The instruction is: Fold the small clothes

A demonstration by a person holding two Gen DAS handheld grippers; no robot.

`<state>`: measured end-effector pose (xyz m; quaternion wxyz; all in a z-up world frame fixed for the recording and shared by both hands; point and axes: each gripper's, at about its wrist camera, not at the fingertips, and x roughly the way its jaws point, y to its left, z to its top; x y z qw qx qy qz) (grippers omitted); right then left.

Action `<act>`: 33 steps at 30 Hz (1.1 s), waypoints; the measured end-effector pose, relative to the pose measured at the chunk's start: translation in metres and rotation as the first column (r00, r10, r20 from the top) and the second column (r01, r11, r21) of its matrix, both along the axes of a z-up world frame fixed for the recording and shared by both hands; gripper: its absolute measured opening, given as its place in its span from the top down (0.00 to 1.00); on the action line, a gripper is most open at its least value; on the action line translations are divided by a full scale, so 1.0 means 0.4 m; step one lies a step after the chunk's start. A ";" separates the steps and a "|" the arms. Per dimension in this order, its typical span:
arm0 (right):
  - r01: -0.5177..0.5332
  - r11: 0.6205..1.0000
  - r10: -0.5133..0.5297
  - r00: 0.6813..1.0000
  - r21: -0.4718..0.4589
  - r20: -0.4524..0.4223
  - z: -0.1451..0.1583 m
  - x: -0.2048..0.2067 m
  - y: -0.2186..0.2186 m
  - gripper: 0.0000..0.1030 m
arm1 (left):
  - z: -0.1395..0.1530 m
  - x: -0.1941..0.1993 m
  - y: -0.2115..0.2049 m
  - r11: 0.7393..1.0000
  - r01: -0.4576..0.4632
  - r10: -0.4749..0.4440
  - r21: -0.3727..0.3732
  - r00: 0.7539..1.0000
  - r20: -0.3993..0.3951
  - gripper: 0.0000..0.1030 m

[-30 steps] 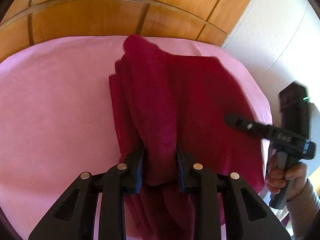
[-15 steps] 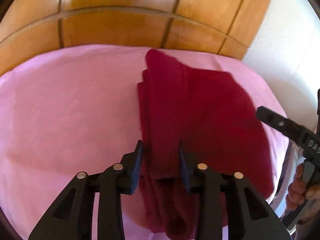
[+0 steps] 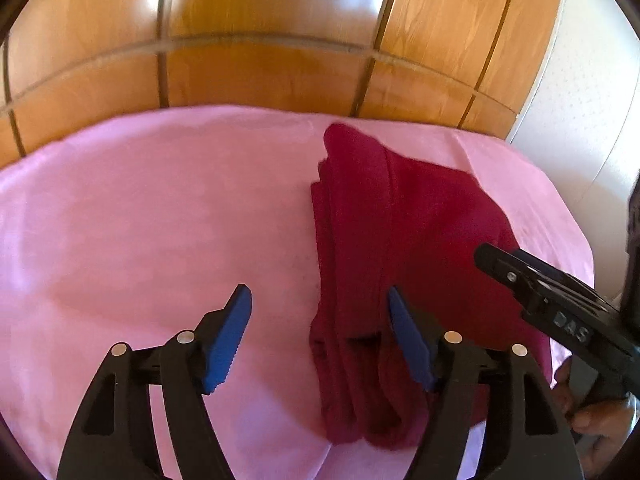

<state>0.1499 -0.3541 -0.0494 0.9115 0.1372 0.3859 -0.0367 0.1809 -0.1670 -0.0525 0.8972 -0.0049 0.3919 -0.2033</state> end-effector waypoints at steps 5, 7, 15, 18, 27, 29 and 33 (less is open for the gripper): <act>0.010 0.999 -0.009 1.000 -0.045 0.005 0.015 -0.096 0.041 0.31 | 0.040 -0.058 0.030 1.000 -0.024 0.023 0.015 0.998 0.065 0.29; -0.015 0.998 0.013 1.000 -0.059 -0.022 0.004 -0.130 0.064 0.31 | 0.051 -0.079 0.042 0.999 -0.034 0.032 0.013 0.996 0.079 0.29; -0.026 0.995 0.018 0.996 -0.092 -0.087 -0.036 -0.170 0.101 0.27 | 0.068 -0.160 0.080 0.997 -0.074 0.071 0.020 0.989 0.127 0.20; -0.001 0.997 -0.005 0.997 -0.084 -0.072 -0.013 -0.179 0.101 0.18 | 0.073 -0.178 0.088 0.997 -0.073 0.070 0.019 0.989 0.134 0.20; 0.172 0.976 -0.174 0.985 -0.137 -0.004 0.071 -0.237 0.105 0.02 | 0.083 -0.201 0.123 0.992 -0.124 0.119 0.022 0.983 0.143 0.17; 0.192 0.970 -0.194 0.981 -0.149 0.003 0.080 -0.244 0.111 0.02 | 0.088 -0.210 0.131 0.990 -0.140 0.135 0.021 0.977 0.163 0.08; 0.239 0.958 -0.235 0.971 -0.158 0.047 0.105 -0.263 0.121 0.02 | 0.104 -0.232 0.141 0.988 -0.154 0.146 0.024 0.969 0.198 0.07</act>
